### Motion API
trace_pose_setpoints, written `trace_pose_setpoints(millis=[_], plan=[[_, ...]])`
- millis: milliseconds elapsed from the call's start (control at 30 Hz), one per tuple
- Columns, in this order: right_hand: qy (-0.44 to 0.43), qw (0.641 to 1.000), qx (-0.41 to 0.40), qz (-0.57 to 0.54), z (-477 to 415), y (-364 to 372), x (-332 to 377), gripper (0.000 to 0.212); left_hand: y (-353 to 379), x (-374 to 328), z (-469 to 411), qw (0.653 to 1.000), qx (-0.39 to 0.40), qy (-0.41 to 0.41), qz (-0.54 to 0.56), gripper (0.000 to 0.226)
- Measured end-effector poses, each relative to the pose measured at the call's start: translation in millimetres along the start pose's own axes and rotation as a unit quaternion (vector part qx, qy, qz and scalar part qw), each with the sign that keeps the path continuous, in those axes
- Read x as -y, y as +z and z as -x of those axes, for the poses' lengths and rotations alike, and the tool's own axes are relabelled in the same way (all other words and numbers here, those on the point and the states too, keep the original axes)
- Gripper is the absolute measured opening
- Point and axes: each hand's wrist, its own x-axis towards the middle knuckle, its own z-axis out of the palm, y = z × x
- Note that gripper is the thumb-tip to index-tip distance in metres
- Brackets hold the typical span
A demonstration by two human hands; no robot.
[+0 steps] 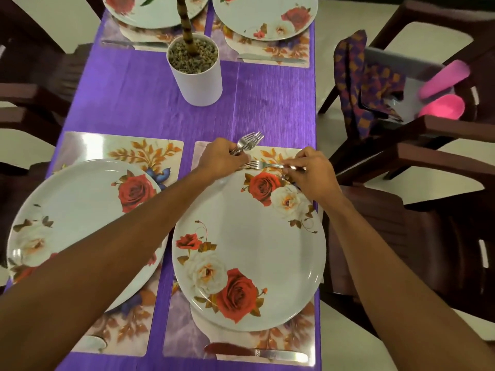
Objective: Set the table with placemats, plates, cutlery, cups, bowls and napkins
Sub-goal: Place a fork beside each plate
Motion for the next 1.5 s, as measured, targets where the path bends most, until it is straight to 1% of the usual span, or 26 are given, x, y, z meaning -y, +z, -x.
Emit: trace_pose_setpoints(millis=[67,133,167,233,333,400,433,500,567,633,700,800,933,1000,1100,1167,1233,1267,1400,1500], plan=[[0.011,1.0,-0.016,0.003,4.6,-6.7,3.3,0.026,-4.3,-1.9,4.5,1.0,-0.023,-0.008,0.003,0.029],[0.04,0.997,-0.065,-0.009,14.9,-15.9,9.7,0.026,-9.7,-4.3,13.0,0.998,-0.038,-0.02,0.041,0.03],[0.053,0.994,-0.095,-0.032,22.5,-20.3,16.0,0.025,-12.7,-6.3,20.1,0.996,-0.039,-0.023,0.07,0.029],[0.09,0.98,-0.135,-0.119,40.1,-23.1,29.5,0.024,-15.9,-11.1,40.2,0.991,-0.024,-0.023,0.13,0.026],[0.126,0.943,-0.151,-0.27,68.0,-20.1,58.7,0.02,-9.9,-18.1,80.3,0.977,0.021,-0.025,0.21,0.023],[0.142,0.912,-0.159,-0.35,86.8,-13.6,82.0,0.013,-0.7,-20.9,108.2,0.964,0.043,-0.033,0.259,0.024],[0.148,0.898,-0.156,-0.384,96.6,-10.7,94.4,0.009,5.2,-22.7,122.6,0.957,0.052,-0.038,0.282,0.024],[0.163,0.877,-0.144,-0.428,115.7,-1.0,113.7,0.014,15.5,-26.0,152.2,0.938,0.071,-0.053,0.334,0.022],[0.195,0.853,-0.139,-0.464,135.1,11.1,124.2,0.011,24.1,-26.1,179.4,0.921,0.084,-0.059,0.376,0.019],[0.226,0.825,-0.139,-0.499,154.5,18.8,130.8,0.01,29.6,-19.9,201.8,0.922,0.079,-0.055,0.374,0.024],[0.237,0.814,-0.143,-0.51,173.0,26.3,136.3,0.011,30.9,-8.8,221.1,0.933,0.071,-0.045,0.349,0.031],[0.238,0.811,-0.14,-0.515,195.4,34.0,147.3,0.008,26.4,8.6,247.6,0.94,0.085,-0.033,0.327,0.028],[0.247,0.816,-0.112,-0.51,210.9,45.9,168.4,0.009,12.2,33.3,270.4,0.945,0.094,-0.028,0.311,0.028],[0.249,0.813,-0.099,-0.518,211.1,53.2,182.8,0.009,1.9,46.1,276.1,0.941,0.097,-0.032,0.323,0.03],[0.257,0.809,-0.073,-0.524,204.3,66.8,205.3,0.01,-17.8,64.1,276.3,0.925,0.103,-0.028,0.365,0.027],[0.254,0.818,-0.06,-0.512,194.5,77.9,221.2,0.015,-34.6,76.3,271.4,0.915,0.12,-0.028,0.384,0.028],[0.251,0.826,-0.065,-0.5,181.5,91.3,238.0,0.016,-52.4,90.7,264.0,0.914,0.128,-0.026,0.385,0.029],[0.256,0.822,-0.073,-0.504,173.9,99.2,246.7,0.014,-62.4,97.8,259.3,0.916,0.128,-0.021,0.38,0.029],[0.297,0.757,-0.097,-0.574,146.0,136.8,288.0,0.008,-109.1,128.2,236.8,0.917,0.14,-0.003,0.372,0.03],[0.317,0.712,-0.115,-0.616,122.8,161.4,323.9,0.01,-148.1,150.5,213.3,0.92,0.154,0.011,0.359,0.028]])
